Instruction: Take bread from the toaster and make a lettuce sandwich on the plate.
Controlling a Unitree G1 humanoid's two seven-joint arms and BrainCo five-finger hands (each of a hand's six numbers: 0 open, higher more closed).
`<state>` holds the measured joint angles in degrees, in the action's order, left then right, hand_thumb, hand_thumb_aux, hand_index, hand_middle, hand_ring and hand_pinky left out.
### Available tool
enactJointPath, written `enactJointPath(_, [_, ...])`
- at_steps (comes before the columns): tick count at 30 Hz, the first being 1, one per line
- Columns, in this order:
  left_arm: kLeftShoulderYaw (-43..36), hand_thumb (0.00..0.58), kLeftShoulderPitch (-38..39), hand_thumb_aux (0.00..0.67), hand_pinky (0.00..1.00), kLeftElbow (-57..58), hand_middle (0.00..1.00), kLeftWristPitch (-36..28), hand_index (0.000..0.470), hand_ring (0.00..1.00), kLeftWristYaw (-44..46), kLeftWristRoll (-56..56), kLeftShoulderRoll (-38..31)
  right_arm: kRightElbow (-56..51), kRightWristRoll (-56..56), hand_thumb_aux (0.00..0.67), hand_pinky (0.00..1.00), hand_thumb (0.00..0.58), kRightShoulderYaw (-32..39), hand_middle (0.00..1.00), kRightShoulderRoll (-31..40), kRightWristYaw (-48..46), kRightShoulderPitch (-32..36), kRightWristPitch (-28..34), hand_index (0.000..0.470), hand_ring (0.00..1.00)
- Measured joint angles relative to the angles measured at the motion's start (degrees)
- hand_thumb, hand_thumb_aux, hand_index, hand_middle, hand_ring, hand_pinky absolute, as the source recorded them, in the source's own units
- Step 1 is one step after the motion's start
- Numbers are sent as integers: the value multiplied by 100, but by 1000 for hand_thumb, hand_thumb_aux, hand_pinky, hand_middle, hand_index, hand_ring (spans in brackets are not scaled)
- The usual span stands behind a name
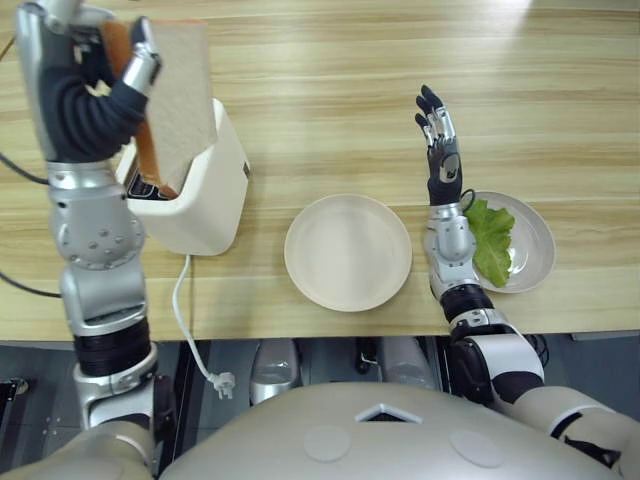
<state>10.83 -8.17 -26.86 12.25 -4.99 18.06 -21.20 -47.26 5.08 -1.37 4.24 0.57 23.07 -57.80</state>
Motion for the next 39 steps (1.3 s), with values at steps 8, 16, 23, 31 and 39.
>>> enactJointPath(8, [-1530, 571, 243, 586, 1000, 446, 1000, 146, 402, 1000, 727, -766, 991, 59, 1, 0, 0, 0, -81, 0, 119, 129, 47, -1, 0, 0])
enactJointPath(16, [-2138, 569, 601, 578, 1000, 2519, 1000, 266, 397, 1000, 808, -974, 1872, 631, -116, 0, 0, 0, -588, 0, 782, 349, 7, 61, 0, 0])
enactJointPath(23, [-2571, 546, 895, 507, 1000, 3374, 1000, 484, 348, 1000, 803, -967, 2412, 993, -120, 0, 0, 0, -848, 0, 1247, 374, -490, 291, 0, 0])
enactJointPath(31, [-2810, 556, 931, 533, 1000, 3730, 1000, 488, 366, 1000, 764, -904, 2420, 1434, 53, 0, 0, 0, -901, 0, 1409, 418, -681, 458, 0, 0])
enactJointPath(39, [-2820, 244, 841, 160, 1000, 3805, 1000, 491, 110, 1000, 538, -590, 2413, 1629, 203, 0, 0, 0, -874, 0, 1413, 427, -794, 519, 0, 0])
